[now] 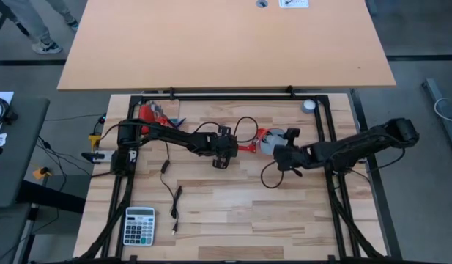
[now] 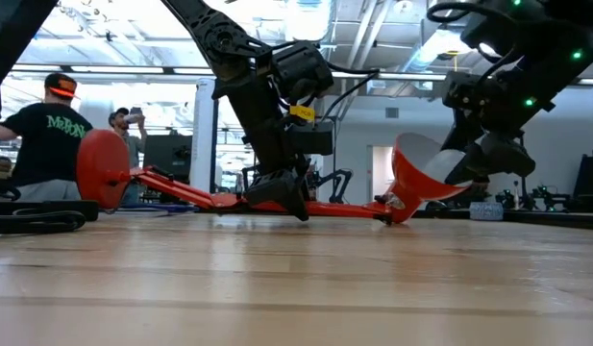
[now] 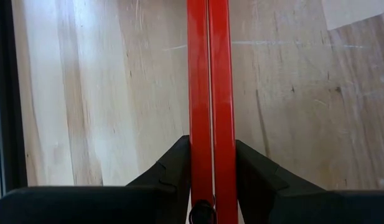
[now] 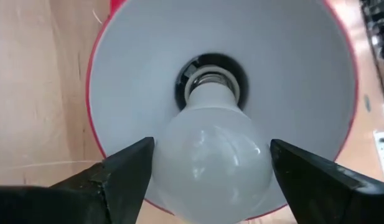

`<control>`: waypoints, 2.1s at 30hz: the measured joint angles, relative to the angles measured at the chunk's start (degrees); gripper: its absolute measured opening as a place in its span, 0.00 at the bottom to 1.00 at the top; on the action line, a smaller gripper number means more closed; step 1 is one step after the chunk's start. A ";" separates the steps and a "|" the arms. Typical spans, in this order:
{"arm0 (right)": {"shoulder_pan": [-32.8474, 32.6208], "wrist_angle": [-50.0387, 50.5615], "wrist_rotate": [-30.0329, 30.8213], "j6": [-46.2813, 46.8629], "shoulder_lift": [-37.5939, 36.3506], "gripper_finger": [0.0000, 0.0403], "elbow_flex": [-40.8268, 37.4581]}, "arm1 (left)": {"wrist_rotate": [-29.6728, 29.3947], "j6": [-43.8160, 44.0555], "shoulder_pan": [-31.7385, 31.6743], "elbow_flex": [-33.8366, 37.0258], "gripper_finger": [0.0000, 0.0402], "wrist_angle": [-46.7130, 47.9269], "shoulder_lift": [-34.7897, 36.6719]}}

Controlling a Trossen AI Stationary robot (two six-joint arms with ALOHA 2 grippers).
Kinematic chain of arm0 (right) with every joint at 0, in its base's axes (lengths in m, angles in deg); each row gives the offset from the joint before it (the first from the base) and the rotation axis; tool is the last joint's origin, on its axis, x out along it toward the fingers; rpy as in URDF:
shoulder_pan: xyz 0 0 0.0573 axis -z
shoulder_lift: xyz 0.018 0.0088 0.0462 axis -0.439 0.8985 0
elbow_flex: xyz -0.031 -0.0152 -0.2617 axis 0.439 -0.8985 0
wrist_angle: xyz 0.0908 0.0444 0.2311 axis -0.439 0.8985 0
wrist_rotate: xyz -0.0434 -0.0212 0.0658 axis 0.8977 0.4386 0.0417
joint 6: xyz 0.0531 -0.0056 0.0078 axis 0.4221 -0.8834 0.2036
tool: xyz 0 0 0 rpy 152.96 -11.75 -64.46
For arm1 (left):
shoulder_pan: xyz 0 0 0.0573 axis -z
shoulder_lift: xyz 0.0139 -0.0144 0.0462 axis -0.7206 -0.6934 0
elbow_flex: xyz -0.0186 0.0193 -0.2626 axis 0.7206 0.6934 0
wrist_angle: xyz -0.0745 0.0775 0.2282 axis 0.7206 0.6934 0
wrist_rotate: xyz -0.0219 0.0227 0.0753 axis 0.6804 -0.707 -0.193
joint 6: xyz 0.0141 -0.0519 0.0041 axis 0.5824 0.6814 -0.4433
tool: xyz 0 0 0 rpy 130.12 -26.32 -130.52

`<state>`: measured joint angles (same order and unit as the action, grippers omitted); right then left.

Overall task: Screw lightbulb
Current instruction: Remove the lightbulb from the lamp

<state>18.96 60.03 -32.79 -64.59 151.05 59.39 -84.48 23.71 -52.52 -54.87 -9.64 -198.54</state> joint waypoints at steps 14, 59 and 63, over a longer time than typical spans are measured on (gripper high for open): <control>3.91 -2.58 -6.07 0.23 -0.02 0.73 0.00 | -0.13 -0.02 0.00 0.00 0.23 0.02 0.00; -36.24 58.54 -7.50 63.04 0.12 0.71 39.74 | -13.96 2.64 1.89 -11.61 0.20 5.47 0.00; -38.59 57.57 -6.10 67.36 0.09 0.71 37.08 | -18.50 2.65 2.63 -18.01 0.20 11.06 0.00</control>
<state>-19.63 117.59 -38.89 2.77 151.15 96.46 -102.99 26.36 -49.89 -72.88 1.42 -198.54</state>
